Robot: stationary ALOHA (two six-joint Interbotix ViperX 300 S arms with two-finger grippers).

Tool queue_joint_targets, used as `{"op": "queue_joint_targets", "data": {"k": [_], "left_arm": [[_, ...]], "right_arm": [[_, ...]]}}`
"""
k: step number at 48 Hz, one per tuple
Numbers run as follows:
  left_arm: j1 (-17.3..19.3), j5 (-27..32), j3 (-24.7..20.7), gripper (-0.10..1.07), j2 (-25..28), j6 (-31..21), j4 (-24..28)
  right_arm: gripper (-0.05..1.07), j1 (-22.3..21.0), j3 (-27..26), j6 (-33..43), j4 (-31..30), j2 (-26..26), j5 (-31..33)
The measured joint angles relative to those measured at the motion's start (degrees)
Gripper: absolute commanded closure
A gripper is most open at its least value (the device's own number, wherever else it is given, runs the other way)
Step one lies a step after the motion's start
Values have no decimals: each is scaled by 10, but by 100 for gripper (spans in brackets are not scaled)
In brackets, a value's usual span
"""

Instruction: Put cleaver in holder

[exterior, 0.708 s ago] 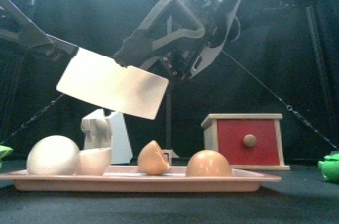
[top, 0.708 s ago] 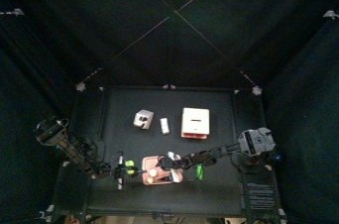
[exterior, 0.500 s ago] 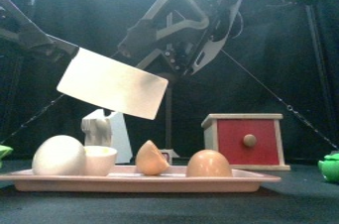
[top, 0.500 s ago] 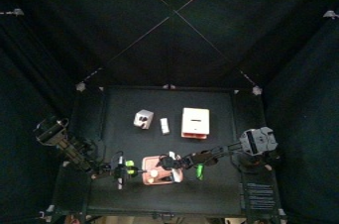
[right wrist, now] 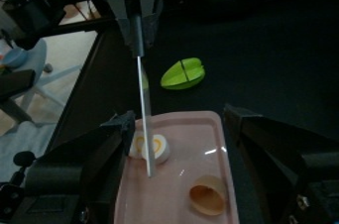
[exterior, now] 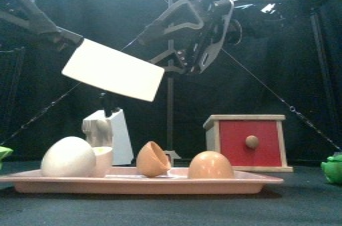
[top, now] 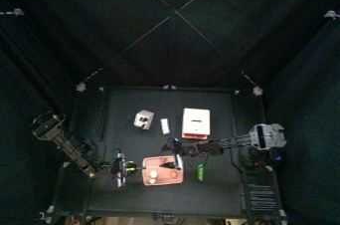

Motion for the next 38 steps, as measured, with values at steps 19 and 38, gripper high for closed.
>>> {"op": "queue_joint_targets", "data": {"k": [19, 38], "left_arm": [[27, 4, 10, 58, -129, 23, -42], [96, -1, -58, 64, -192, 228, -175]], "right_arm": [[16, -45, 2, -1, -10, -46, -4], [46, -93, 20, 0, -11, -76, -4]]}}
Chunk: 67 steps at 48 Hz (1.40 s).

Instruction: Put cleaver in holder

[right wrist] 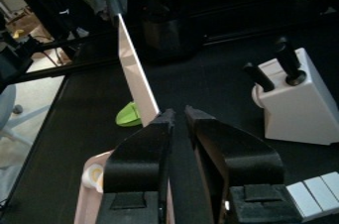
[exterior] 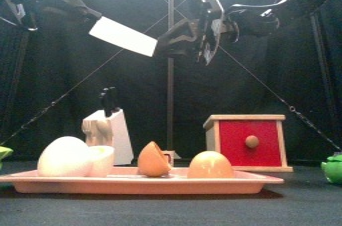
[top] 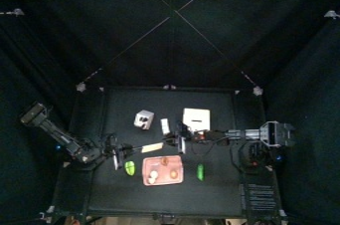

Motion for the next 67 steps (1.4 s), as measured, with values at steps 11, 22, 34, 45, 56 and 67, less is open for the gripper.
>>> {"op": "queue_joint_targets", "data": {"k": [11, 22, 34, 45, 56, 67], "left_arm": [[8, -69, -94, 64, 0, 178, -134], [18, -210, -170, 64, -5, 255, -236], [26, -286, -204, 64, -28, 254, -262], [86, -306, -193, 64, -45, 256, -327], [143, -294, -160, 64, -54, 258, -356], [194, -240, -135, 64, -55, 258, -378]], "right_arm": [[49, -25, 2, 0, 1, -18, -3], [49, -68, -1, 5, 14, -4, -32], [49, -89, 9, 2, 44, 12, -54], [49, -108, -4, 4, 56, 47, -59], [49, -124, -35, 6, 64, 98, -59], [49, -129, -46, 6, 64, 118, -60]]}}
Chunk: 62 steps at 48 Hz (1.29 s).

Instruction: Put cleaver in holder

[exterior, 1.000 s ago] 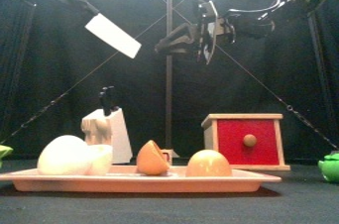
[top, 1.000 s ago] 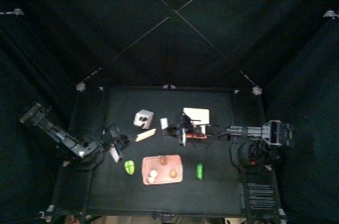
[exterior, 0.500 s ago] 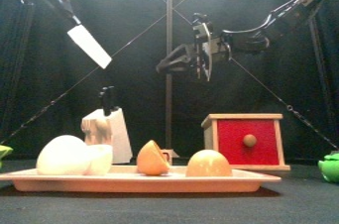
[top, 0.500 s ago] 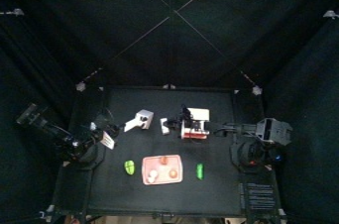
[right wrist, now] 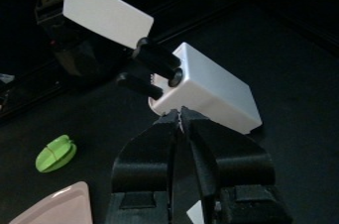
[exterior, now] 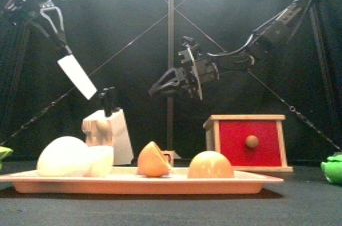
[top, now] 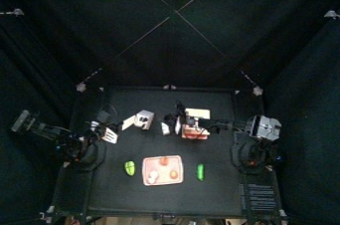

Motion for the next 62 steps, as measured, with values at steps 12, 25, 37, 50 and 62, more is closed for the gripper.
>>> {"op": "queue_joint_targets", "data": {"k": [12, 25, 37, 50, 62], "left_arm": [[46, 41, 8, 64, 0, 3, -16], [83, 45, 8, 64, 7, 31, -40], [99, 63, 2, 64, 31, 57, -44], [107, 70, 1, 64, 34, 60, -46], [108, 80, 1, 64, 37, 62, -47]], "right_arm": [[49, -1, 0, 1, 0, 0, 1], [49, -2, 0, 1, 0, 0, 0], [49, -2, 0, 1, 0, 1, 0], [49, -2, 0, 1, 0, 0, 1], [49, -3, 0, 1, -1, 2, 0]]}}
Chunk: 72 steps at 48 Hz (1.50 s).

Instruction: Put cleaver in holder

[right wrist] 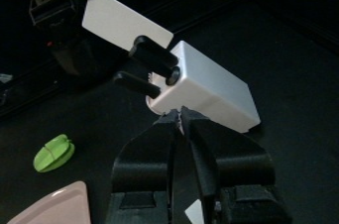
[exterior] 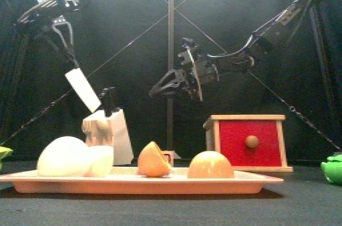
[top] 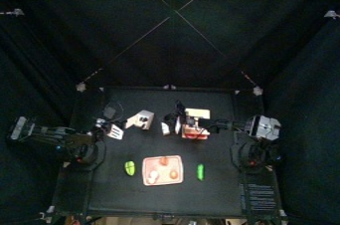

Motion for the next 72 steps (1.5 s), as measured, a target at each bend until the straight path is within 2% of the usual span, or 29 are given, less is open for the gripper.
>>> {"op": "queue_joint_targets", "data": {"k": [13, 52, 59, 72], "left_arm": [[1, 3, 0, 64, 11, 21, -8], [9, 2, 7, 64, 11, 24, -17], [9, 2, 7, 64, 11, 24, -16], [17, 3, 7, 64, 27, 29, -17]], "right_arm": [[49, 0, 0, 0, 1, 0, 0], [49, -1, 0, 0, 1, 1, 0], [49, -1, -5, 0, 8, 14, 0], [49, -6, -55, 1, 11, 64, 7]]}}
